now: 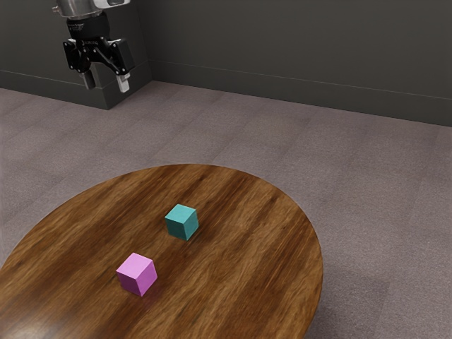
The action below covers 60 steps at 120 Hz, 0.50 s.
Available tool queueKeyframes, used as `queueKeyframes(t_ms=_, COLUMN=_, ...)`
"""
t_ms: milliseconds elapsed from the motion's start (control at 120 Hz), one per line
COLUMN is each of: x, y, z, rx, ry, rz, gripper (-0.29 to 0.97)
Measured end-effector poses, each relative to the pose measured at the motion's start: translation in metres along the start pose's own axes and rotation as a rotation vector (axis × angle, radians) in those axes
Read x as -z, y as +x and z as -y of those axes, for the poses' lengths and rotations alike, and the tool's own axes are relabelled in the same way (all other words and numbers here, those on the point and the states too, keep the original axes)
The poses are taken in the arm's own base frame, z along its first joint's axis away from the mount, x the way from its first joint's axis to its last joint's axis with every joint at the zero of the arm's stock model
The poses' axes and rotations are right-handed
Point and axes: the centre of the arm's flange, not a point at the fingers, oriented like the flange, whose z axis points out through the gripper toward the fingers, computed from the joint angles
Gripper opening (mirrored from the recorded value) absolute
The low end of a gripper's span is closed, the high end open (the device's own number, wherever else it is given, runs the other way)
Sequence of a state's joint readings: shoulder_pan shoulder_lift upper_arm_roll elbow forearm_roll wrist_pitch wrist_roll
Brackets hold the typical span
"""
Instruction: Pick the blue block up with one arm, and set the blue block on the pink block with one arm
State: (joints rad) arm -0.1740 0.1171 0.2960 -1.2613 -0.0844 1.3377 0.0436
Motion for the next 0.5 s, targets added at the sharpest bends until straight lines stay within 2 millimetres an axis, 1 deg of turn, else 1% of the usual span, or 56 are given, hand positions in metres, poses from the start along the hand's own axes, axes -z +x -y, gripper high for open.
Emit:
queueKeyframes(t_ms=258, x=0.002, y=0.0, z=0.0, rx=-0.003, ry=0.001, rz=-0.006, gripper=0.68)
queueKeyframes(t_ms=267, x=0.006, y=-0.001, z=0.0, rx=-0.004, ry=0.001, rz=-0.014, gripper=0.68)
queueKeyframes(t_ms=300, x=0.051, y=-0.017, z=-0.004, rx=-0.016, ry=0.007, rz=-0.109, gripper=0.68)
queueKeyframes(t_ms=325, x=0.078, y=-0.027, z=-0.009, rx=-0.028, ry=0.016, rz=-0.169, gripper=0.68)
queueKeyframes(t_ms=358, x=0.097, y=-0.034, z=-0.021, rx=-0.052, ry=0.037, rz=-0.22, gripper=0.68)
queueKeyframes(t_ms=392, x=0.105, y=-0.036, z=-0.039, rx=-0.083, ry=0.064, rz=-0.251, gripper=0.68)
queueKeyframes(t_ms=400, x=0.104, y=-0.035, z=-0.043, rx=-0.091, ry=0.071, rz=-0.253, gripper=0.68)
queueKeyframes(t_ms=433, x=0.084, y=-0.015, z=-0.061, rx=-0.116, ry=0.107, rz=-0.231, gripper=0.68)
queueKeyframes(t_ms=467, x=0.058, y=0.008, z=-0.077, rx=-0.134, ry=0.143, rz=-0.197, gripper=0.68)
queueKeyframes(t_ms=500, x=0.026, y=0.032, z=-0.086, rx=-0.142, ry=0.172, rz=-0.156, gripper=0.68)
